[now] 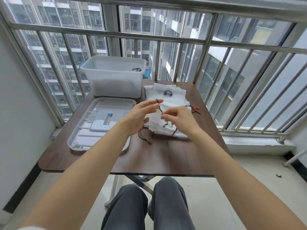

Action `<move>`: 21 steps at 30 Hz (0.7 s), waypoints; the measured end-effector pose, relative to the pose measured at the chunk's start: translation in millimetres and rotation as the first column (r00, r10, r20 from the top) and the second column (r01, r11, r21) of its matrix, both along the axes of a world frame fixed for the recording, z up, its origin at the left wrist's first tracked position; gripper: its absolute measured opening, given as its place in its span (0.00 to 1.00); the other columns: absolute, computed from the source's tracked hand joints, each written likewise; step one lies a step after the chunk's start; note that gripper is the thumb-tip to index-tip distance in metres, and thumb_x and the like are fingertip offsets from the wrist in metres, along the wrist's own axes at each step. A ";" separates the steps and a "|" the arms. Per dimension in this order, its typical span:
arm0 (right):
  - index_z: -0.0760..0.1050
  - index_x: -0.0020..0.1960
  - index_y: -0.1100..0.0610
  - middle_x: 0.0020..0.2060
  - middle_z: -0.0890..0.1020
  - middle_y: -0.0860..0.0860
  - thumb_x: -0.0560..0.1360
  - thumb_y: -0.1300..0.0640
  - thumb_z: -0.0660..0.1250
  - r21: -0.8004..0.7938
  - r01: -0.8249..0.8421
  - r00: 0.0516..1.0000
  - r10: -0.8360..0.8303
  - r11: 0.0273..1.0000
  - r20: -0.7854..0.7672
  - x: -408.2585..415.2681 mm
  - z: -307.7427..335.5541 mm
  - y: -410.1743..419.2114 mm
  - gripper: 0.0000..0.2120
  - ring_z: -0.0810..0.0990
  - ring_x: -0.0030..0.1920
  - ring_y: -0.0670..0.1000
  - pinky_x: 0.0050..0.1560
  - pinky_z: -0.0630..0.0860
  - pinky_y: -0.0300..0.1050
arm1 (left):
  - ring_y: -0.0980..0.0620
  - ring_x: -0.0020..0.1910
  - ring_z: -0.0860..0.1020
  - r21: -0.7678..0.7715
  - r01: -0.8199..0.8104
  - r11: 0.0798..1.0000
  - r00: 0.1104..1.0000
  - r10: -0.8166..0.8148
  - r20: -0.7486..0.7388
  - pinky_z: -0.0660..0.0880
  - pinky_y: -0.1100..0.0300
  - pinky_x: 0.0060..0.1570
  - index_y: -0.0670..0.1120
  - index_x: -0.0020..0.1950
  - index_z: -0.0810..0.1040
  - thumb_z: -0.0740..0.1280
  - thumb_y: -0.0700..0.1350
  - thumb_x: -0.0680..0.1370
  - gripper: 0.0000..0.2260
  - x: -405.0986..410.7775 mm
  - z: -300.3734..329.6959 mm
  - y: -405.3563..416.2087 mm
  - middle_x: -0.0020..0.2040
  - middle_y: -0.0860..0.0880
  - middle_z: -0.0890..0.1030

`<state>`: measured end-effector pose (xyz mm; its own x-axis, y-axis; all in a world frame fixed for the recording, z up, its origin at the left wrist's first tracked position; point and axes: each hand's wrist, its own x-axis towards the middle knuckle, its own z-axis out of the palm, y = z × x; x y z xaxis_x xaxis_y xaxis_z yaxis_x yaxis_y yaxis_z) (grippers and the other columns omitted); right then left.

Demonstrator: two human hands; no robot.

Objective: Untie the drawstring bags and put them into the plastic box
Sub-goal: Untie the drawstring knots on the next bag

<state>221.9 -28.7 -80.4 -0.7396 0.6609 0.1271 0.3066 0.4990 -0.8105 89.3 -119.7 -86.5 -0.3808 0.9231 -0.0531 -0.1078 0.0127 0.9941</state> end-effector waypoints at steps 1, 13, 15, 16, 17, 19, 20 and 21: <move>0.82 0.46 0.62 0.38 0.79 0.51 0.73 0.61 0.69 0.176 -0.007 0.998 -0.004 0.984 0.065 0.6 1.1 4.2 0.05 0.75 0.37 0.43 0.40 0.67 0.32 | 0.58 0.48 0.71 -0.012 -0.005 1.000 1.000 0.005 -0.023 0.63 0.60 0.40 0.57 0.50 0.82 0.66 0.46 0.77 0.07 -0.5 -1.1 -0.8 0.47 0.60 0.79; 0.80 0.39 0.63 0.63 0.72 0.60 0.71 0.66 0.70 0.576 -0.292 0.956 0.246 0.764 0.159 -9.9 -5.9 23.2 0.03 0.77 0.58 0.58 0.59 0.70 0.42 | 0.70 0.31 0.75 -0.038 0.015 0.999 0.972 -0.024 -0.235 0.66 0.79 0.27 0.45 0.56 0.77 0.63 0.40 0.79 0.07 3.0 9.7 5.3 0.31 0.64 0.80; 0.80 0.38 0.63 0.62 0.73 0.60 0.70 0.66 0.70 0.567 -0.285 0.958 0.243 0.773 0.151 -12.0 -9.3 22.5 0.03 0.78 0.56 0.58 0.58 0.72 0.44 | 0.69 0.31 0.75 -0.048 0.008 0.999 0.965 -0.021 -0.261 0.66 0.79 0.28 0.44 0.55 0.78 0.62 0.38 0.79 0.08 2.5 13.0 3.4 0.29 0.63 0.79; 0.81 0.39 0.63 0.62 0.73 0.59 0.70 0.67 0.70 0.560 -0.278 0.960 0.235 0.780 0.151 -13.1 -10.8 21.7 0.02 0.78 0.56 0.58 0.58 0.71 0.43 | 0.68 0.32 0.75 -0.053 -0.002 0.999 0.958 -0.013 -0.286 0.66 0.79 0.29 0.43 0.55 0.79 0.63 0.37 0.78 0.09 1.8 14.6 2.4 0.30 0.62 0.80; 0.81 0.39 0.63 0.62 0.73 0.59 0.71 0.67 0.70 0.551 -0.267 0.964 0.221 0.791 0.151 -14.2 -12.2 20.9 0.02 0.78 0.56 0.58 0.57 0.70 0.42 | 0.65 0.34 0.75 -0.056 -0.013 0.998 0.950 -0.005 -0.312 0.67 0.79 0.30 0.43 0.55 0.80 0.63 0.36 0.77 0.10 -0.2 15.0 2.2 0.33 0.60 0.81; 0.81 0.41 0.64 0.62 0.73 0.58 0.71 0.66 0.69 0.520 -0.234 0.972 0.181 0.821 0.151 -15.6 -15.1 19.5 0.02 0.77 0.57 0.59 0.58 0.68 0.40 | 0.60 0.41 0.74 -0.055 -0.030 0.998 0.931 0.008 -0.364 0.68 0.78 0.36 0.45 0.53 0.82 0.62 0.33 0.74 0.14 -3.9 14.6 2.8 0.42 0.53 0.82; 0.81 0.42 0.65 0.62 0.73 0.58 0.72 0.66 0.69 0.510 -0.215 0.976 0.160 0.833 0.150 -16.0 -16.4 19.7 0.03 0.77 0.58 0.58 0.58 0.67 0.38 | 0.59 0.41 0.74 -0.058 -0.040 0.997 0.919 0.014 -0.394 0.69 0.77 0.39 0.46 0.52 0.83 0.61 0.32 0.73 0.16 -5.2 14.4 3.7 0.44 0.50 0.82; 0.80 0.42 0.65 0.63 0.72 0.58 0.72 0.66 0.68 0.505 -0.195 0.979 0.136 0.841 0.151 -16.5 -17.6 20.0 0.03 0.76 0.59 0.58 0.58 0.65 0.36 | 0.59 0.39 0.73 -0.066 -0.058 0.996 0.898 0.023 -0.439 0.68 0.75 0.38 0.47 0.52 0.83 0.60 0.31 0.72 0.18 -5.2 14.3 4.5 0.42 0.49 0.82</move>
<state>205.4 -8.7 -98.1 -0.8603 0.3884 0.3303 0.2500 0.8859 -0.3908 84.2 -115.1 -72.2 -0.4190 0.9061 0.0584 0.3353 0.0946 0.9374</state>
